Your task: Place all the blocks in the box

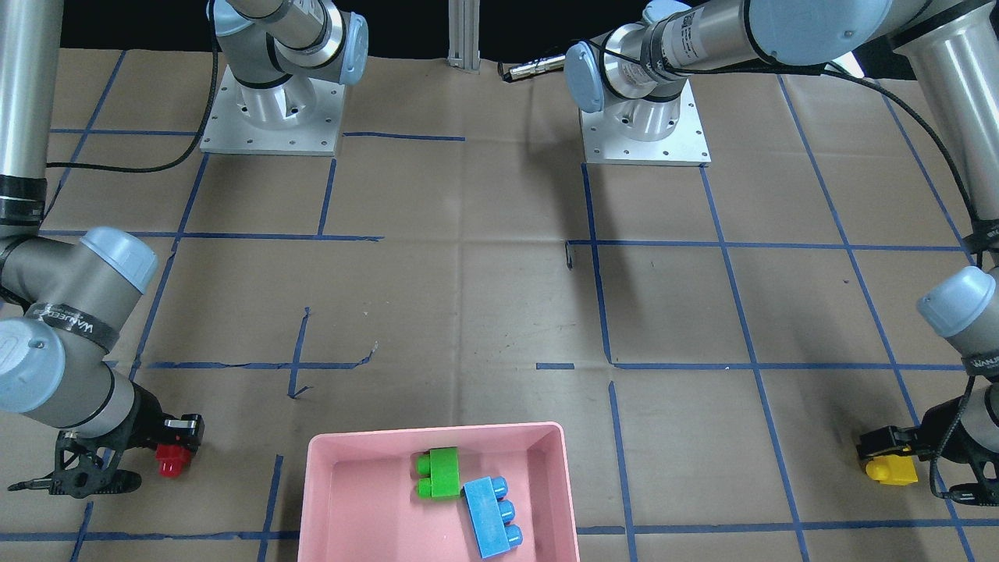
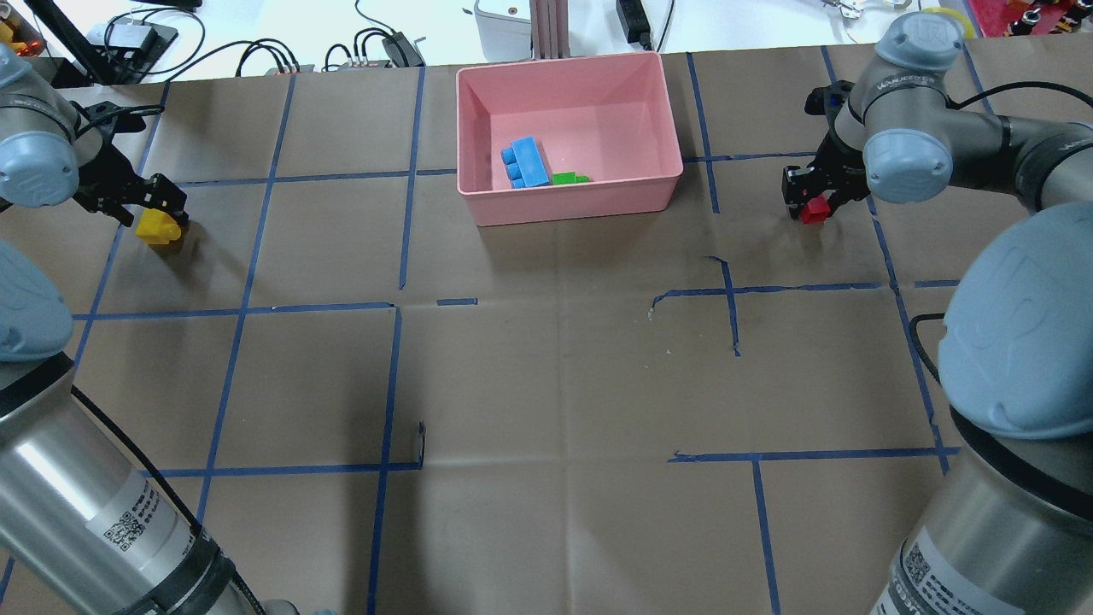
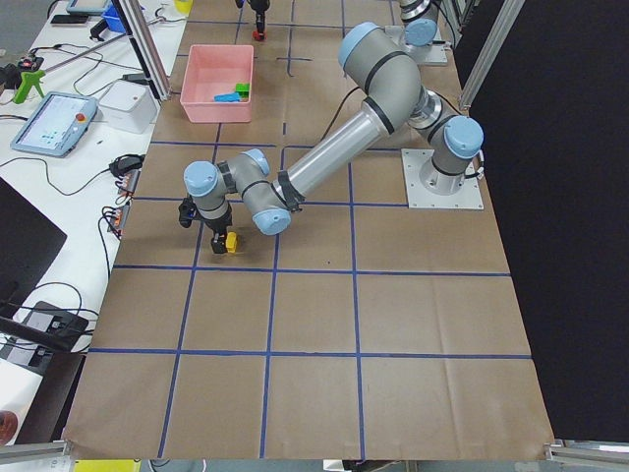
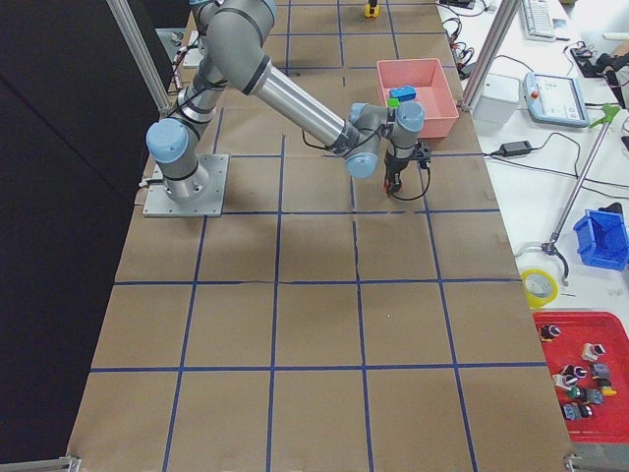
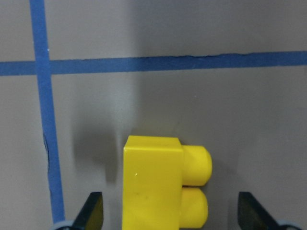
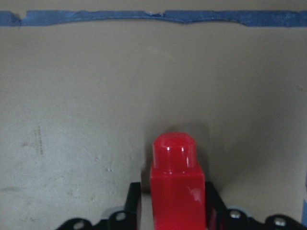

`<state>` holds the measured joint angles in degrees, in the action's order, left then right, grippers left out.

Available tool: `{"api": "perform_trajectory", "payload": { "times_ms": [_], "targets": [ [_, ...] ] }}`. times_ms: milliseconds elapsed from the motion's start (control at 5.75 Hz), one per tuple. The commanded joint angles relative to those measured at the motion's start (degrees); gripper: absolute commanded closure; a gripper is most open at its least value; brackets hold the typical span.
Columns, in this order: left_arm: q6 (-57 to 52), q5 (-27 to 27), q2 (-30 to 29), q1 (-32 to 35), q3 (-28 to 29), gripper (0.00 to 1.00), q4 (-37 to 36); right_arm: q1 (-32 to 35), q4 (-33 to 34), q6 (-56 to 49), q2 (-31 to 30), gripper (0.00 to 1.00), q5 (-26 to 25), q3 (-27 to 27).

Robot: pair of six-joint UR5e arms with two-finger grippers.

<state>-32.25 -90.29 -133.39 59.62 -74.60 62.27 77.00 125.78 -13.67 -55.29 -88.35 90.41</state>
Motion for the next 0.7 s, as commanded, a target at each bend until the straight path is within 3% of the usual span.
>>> {"api": "perform_trajectory", "payload": {
  "times_ms": [0,174,348,522],
  "targets": [
    [0.0,0.1,-0.8,0.0,-0.1,0.09,0.0,-0.3,-0.7,-0.1,-1.8,0.97,-0.1,-1.1],
    [0.2,0.1,-0.7,0.0,-0.1,0.21,0.0,-0.1,-3.2,0.2,-5.7,0.97,0.1,-2.0],
    [0.3,0.2,-0.6,0.0,0.0,0.42,0.0,0.4,-12.1,0.8,-10.2,0.97,0.8,-3.4],
    [0.1,0.2,-0.6,0.0,0.0,0.62,0.0,2.6,-15.9,5.4,-12.8,0.96,4.0,-5.2]
  ]
}}
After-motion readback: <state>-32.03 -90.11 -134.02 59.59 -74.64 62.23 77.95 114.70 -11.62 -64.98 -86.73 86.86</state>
